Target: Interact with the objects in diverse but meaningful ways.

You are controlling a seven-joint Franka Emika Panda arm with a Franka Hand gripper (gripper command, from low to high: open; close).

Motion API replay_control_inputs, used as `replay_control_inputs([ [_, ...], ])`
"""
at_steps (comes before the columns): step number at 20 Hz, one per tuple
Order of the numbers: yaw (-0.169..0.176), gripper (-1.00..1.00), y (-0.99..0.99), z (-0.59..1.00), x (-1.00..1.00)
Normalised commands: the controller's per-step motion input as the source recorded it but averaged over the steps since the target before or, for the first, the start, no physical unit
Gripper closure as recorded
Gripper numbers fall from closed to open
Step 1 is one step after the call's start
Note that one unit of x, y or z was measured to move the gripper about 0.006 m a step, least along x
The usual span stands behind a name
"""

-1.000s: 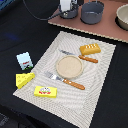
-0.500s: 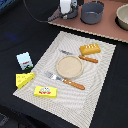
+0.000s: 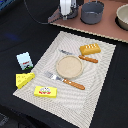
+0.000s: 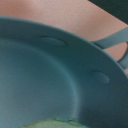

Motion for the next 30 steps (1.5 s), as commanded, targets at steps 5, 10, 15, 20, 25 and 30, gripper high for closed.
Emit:
replay_control_inputs([
  [5, 0.021, -1.0, 0.24, -0.13, 0.04],
  [10, 0.021, -1.0, 0.22, -0.16, 0.03],
  [15, 0.02, -1.0, 0.21, -0.15, 0.04],
  [20, 0.016, 1.0, 0.21, -0.11, 0.07],
  [25, 0.016, 1.0, 0.21, -0.08, 0.1],
  [30, 0.016, 1.0, 0.22, -0.07, 0.11],
])
